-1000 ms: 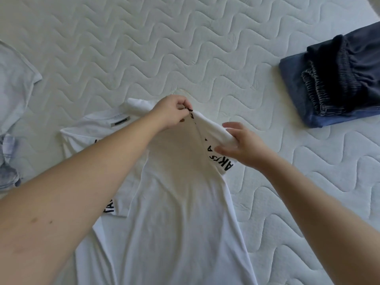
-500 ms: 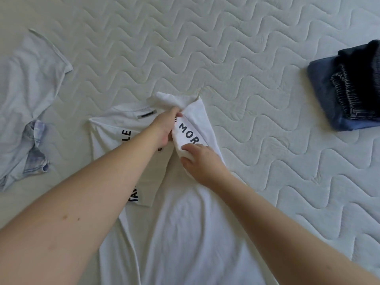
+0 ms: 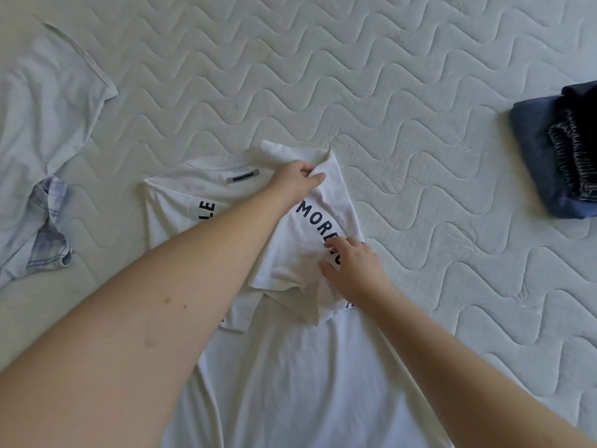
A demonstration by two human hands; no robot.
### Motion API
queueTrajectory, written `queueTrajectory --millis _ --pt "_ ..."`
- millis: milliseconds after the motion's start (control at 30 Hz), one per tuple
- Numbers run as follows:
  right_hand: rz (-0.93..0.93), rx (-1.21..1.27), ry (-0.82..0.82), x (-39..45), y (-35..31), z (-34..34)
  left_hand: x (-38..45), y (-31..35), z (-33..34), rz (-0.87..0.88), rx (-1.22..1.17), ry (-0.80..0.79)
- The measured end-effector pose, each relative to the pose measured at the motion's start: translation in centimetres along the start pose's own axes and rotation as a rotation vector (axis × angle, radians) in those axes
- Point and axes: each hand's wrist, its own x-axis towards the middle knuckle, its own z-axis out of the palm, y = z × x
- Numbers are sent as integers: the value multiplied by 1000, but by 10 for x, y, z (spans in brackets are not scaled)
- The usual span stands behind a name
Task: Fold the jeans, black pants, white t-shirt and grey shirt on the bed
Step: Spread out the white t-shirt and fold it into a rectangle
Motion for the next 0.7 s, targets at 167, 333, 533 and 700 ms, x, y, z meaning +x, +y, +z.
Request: queueTrajectory --millis 167,333,533,700 --pt "-34 86 42 -3 5 0 24 34 10 20 301 -69" --pt "-19 81 123 -2 16 -3 42 60 19 19 475 -11" --pt "-98 97 46 -5 35 14 55 54 24 38 360 16" --pt "-155 -42 -45 -2 53 34 54 36 24 8 92 -34"
